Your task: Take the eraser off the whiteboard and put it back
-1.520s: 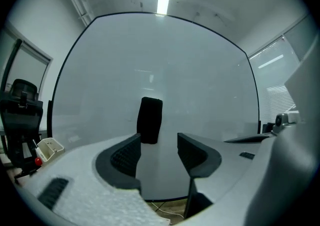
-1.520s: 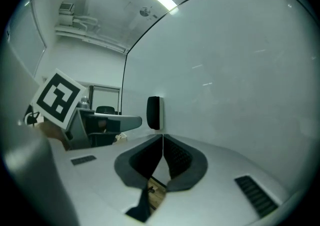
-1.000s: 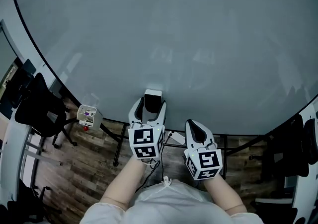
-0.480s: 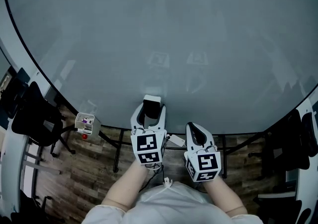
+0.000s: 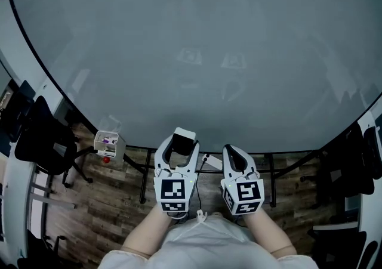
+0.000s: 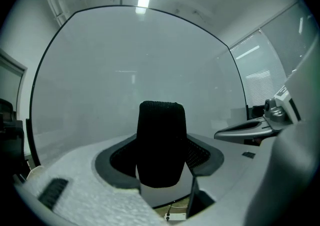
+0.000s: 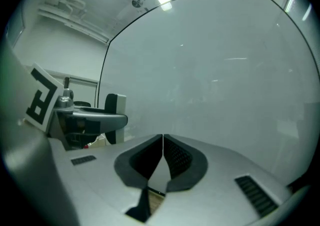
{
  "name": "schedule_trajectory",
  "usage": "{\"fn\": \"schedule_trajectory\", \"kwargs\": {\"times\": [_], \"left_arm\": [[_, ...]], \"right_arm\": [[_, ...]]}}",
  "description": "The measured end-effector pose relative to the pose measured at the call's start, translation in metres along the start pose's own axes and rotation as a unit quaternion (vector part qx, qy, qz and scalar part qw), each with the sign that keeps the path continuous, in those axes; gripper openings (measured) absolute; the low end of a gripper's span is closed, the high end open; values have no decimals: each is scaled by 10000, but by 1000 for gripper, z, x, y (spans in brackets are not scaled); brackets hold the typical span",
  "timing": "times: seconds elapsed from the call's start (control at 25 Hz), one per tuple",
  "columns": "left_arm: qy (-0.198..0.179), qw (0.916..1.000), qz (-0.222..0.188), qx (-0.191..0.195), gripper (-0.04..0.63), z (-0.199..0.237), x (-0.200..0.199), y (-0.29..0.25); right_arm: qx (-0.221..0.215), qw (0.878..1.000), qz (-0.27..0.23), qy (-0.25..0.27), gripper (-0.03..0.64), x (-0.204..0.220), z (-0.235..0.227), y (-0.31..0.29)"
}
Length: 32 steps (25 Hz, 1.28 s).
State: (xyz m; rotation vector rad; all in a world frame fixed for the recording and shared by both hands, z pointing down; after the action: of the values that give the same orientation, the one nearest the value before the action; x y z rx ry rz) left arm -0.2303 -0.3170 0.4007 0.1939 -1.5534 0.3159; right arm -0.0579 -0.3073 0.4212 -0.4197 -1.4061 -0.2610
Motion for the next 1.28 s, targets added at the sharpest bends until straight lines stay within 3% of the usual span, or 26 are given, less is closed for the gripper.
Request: {"fn": "schedule_trajectory", "kwargs": {"times": [0.32,0.56,0.88,1.28], "left_arm": [[531,9977,404,108,270,9,31,26],[346,9983,328,340,270,5,31,27],[542,9974,352,333,270,6,29,23],[510,9978,322,282,270,3,20,11]], "right_arm": [[-9,10000,64,0,28,8,23,4],[71,9997,-53,231,28,0,29,9],[187,9995,-19,240,28,1,26,7],[123,9998,-60,112,28,1,20,-1]]}}
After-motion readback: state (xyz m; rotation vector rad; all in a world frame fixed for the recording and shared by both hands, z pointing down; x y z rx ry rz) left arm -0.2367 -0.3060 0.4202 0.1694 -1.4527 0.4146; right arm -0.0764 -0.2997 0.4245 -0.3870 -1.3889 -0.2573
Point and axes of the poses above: the fingertips, and each gripper's own axes: y backward along the fingers, z to its left, x out of its underside, the point moved 7 cm from there along y, backward along the fingers, and after that the axes turned 7 degrees about y, right-handed, at the moved point
